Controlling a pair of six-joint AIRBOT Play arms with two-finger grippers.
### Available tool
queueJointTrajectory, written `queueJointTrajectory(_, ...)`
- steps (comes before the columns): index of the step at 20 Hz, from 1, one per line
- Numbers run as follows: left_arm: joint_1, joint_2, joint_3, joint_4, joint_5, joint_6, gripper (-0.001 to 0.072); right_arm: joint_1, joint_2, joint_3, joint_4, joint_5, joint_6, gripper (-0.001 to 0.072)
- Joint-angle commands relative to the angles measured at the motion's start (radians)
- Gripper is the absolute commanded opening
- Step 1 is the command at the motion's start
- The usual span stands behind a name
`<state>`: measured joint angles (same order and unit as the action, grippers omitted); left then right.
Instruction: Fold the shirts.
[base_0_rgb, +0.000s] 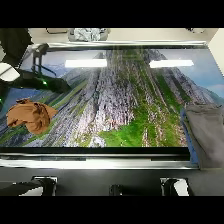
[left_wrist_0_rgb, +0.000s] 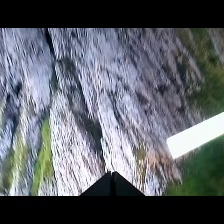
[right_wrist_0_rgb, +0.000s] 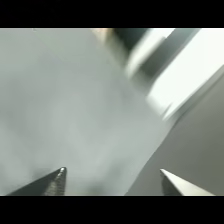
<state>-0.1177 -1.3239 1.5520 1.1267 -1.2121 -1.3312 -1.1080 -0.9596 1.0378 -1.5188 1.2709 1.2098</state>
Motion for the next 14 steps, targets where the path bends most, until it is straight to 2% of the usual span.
queueJointTrajectory(1, 0.011, 0.001, 0.152, 0.036, 0.062, 0.000, 0.0028, 0.053, 0.002, 0.257, 0.115, -0.218, -0.153, 0.0502)
queueJointTrajectory(3, -0.006, 0.001, 0.245, 0.208, 0.128, -0.055, 0.0027, 0.217, 0.001, 0.391, 0.241, -0.399, -0.240, 0.0488)
queueJointTrajectory(5, -0.046, -0.002, 0.267, 0.505, 0.155, -0.180, 0.0028, 0.466, 0.000, 0.421, 0.274, -0.481, -0.291, 0.0488)
queueJointTrajectory(6, -0.058, -0.016, 0.265, 0.616, 0.118, -0.231, 0.0029, 0.599, -0.013, 0.420, 0.235, -0.451, -0.298, 0.0488)
queueJointTrajectory(7, -0.058, -0.032, 0.252, 0.647, 0.056, -0.262, 0.0056, 0.739, -0.044, 0.420, 0.162, -0.365, -0.279, 0.0489)
queueJointTrajectory(8, -0.051, -0.053, 0.228, 0.638, -0.039, -0.291, 0.0219, 0.850, -0.087, 0.417, 0.094, -0.267, -0.205, 0.0512)
queueJointTrajectory(9, -0.051, -0.072, 0.195, 0.618, -0.150, -0.320, 0.0457, 0.931, -0.142, 0.416, 0.055, -0.148, -0.116, 0.0571)
queueJointTrajectory(10, -0.051, -0.085, 0.138, 0.591, -0.254, -0.326, 0.0648, 0.983, -0.209, 0.416, 0.061, -0.016, -0.083, 0.0603)
queueJointTrajectory(12, -0.057, -0.053, -0.029, 0.523, -0.276, -0.298, 0.0652, 1.013, -0.334, 0.416, 0.125, 0.199, -0.138, 0.0608)
queueJointTrajectory(14, -0.065, 0.027, -0.188, 0.462, -0.176, -0.301, 0.0652, 1.013, -0.402, 0.416, 0.152, 0.293, -0.158, 0.0608)
